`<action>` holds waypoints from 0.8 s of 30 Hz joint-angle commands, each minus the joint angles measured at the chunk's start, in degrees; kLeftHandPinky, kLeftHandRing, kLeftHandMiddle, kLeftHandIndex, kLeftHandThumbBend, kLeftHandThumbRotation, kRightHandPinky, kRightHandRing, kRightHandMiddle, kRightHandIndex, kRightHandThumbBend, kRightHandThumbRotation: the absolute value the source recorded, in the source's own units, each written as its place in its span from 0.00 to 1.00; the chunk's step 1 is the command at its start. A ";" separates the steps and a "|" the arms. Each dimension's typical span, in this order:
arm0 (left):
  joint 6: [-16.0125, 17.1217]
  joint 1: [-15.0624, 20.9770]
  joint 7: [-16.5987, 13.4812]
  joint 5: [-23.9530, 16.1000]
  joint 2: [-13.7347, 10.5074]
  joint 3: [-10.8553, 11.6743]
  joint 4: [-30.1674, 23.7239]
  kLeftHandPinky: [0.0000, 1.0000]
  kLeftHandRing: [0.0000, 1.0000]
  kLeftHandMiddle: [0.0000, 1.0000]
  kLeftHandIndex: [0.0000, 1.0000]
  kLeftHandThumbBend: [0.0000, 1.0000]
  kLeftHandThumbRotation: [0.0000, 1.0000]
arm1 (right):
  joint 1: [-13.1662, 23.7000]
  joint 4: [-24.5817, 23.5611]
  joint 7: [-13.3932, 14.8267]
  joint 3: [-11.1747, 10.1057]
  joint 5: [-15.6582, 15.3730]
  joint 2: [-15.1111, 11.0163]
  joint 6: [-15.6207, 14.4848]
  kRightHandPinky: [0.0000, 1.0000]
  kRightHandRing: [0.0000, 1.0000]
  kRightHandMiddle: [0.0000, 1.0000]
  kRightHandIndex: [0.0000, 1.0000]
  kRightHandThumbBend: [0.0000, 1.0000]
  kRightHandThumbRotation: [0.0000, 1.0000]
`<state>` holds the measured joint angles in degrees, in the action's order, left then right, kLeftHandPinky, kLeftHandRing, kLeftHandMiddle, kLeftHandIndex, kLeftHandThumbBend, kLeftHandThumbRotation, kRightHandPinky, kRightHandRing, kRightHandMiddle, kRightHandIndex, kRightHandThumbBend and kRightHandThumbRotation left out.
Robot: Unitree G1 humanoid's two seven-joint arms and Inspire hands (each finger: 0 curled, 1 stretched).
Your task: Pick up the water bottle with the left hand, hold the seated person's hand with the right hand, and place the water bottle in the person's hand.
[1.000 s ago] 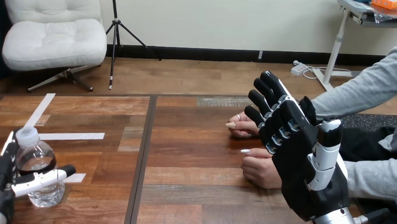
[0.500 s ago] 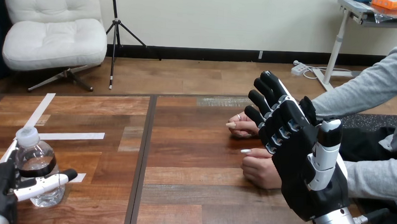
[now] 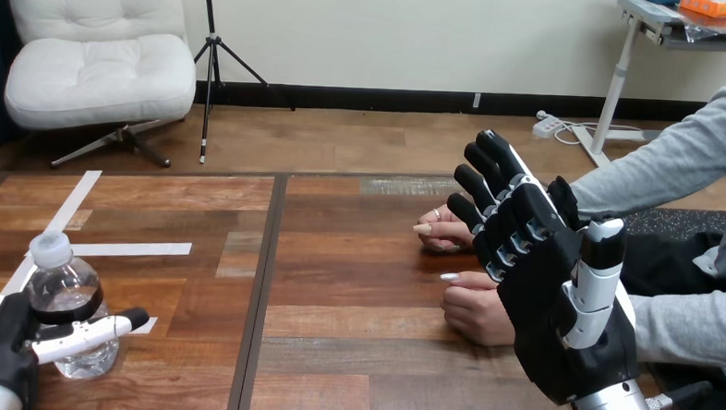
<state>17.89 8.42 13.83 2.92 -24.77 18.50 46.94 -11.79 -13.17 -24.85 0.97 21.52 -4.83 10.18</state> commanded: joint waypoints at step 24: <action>-1.59 2.41 -0.93 3.74 0.06 0.54 -6.47 0.46 0.50 0.53 0.55 0.67 0.00 | 1.51 -1.86 -0.19 -0.48 0.55 -0.16 0.81 1.00 1.00 0.99 0.96 0.97 1.00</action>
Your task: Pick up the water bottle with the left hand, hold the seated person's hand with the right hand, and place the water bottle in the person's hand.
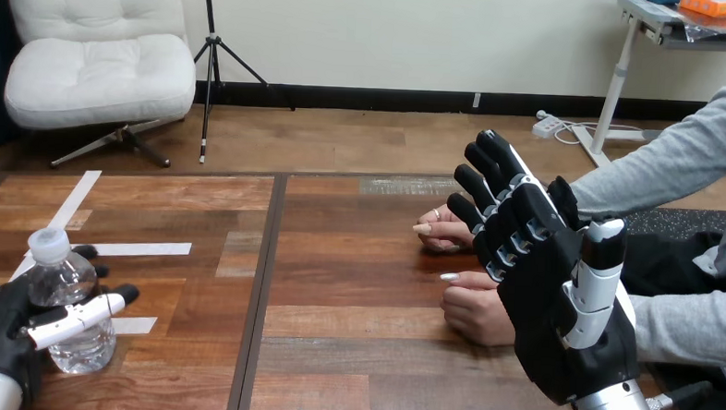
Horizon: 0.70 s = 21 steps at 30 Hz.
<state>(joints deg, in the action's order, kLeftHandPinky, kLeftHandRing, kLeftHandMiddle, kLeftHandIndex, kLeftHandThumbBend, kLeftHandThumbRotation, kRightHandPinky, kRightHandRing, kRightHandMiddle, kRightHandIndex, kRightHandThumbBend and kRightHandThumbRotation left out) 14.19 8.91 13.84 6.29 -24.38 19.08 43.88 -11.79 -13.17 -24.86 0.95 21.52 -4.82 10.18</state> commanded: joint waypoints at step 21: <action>7.44 2.08 -3.55 -1.83 -0.47 -0.66 -0.82 0.37 0.41 0.44 0.45 0.60 0.00 | 1.50 -2.11 -0.09 -0.38 0.75 -0.16 0.36 1.00 1.00 0.99 0.96 0.96 1.00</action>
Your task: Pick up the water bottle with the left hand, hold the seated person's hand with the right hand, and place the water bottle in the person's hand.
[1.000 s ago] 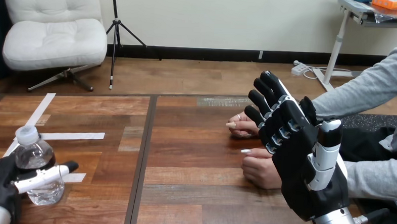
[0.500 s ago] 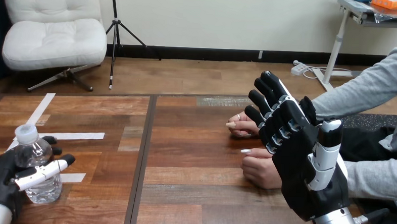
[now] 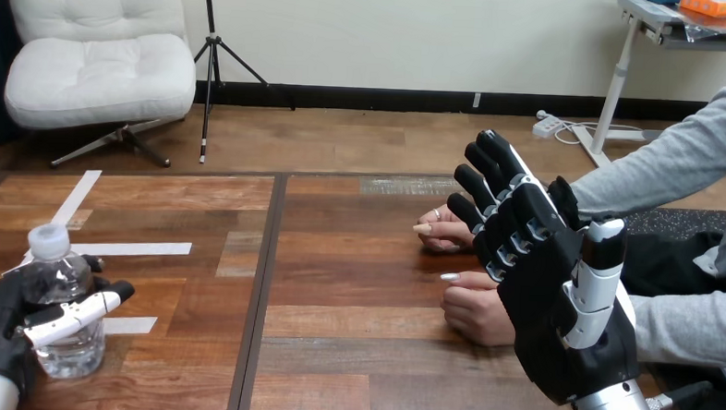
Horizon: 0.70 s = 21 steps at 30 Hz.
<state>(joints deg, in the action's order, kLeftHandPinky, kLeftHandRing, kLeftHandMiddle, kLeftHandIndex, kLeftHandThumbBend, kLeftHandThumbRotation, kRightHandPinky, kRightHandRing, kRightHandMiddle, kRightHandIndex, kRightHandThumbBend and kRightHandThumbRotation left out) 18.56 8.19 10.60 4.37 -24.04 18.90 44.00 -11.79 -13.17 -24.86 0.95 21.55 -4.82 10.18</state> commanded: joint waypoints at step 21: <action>4.27 2.92 -0.61 -0.17 -0.76 -0.42 -0.25 0.38 0.42 0.45 0.46 0.62 0.00 | 1.74 -1.54 -0.16 -0.35 0.57 -0.10 0.57 1.00 1.00 0.99 0.96 0.95 1.00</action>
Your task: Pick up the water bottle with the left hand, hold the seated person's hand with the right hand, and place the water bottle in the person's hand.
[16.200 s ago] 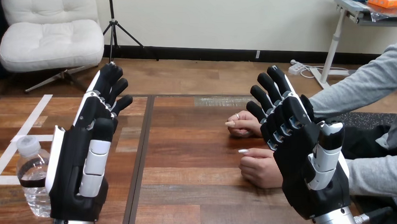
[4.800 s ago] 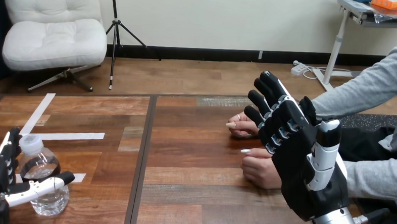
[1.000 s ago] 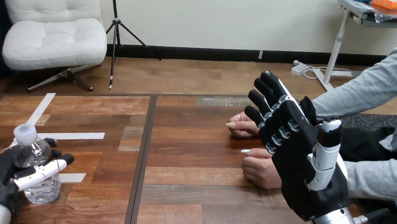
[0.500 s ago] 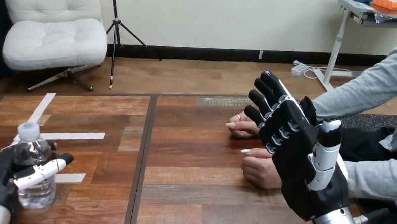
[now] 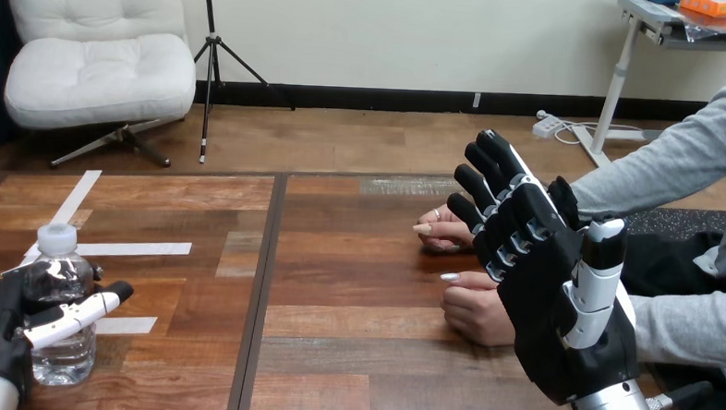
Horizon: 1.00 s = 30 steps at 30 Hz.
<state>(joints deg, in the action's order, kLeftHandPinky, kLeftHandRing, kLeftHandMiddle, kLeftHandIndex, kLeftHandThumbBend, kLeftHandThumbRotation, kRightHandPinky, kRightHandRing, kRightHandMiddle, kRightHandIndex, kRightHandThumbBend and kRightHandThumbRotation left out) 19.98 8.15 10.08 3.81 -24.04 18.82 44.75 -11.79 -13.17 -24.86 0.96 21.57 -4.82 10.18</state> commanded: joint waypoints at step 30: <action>7.96 1.39 -1.86 -0.28 -0.24 -0.79 -6.53 0.40 0.43 0.45 0.46 0.62 0.00 | 2.25 -0.62 0.12 -0.44 0.20 -0.04 0.37 1.00 1.00 0.99 0.96 0.94 1.00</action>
<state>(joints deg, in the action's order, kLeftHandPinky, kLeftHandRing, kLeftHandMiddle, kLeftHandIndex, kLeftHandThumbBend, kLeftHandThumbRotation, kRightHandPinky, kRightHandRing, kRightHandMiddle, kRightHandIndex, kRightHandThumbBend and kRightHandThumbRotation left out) 24.09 6.76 8.55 3.61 -23.84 18.81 43.61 -11.79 -13.17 -24.84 0.95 21.54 -4.81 10.18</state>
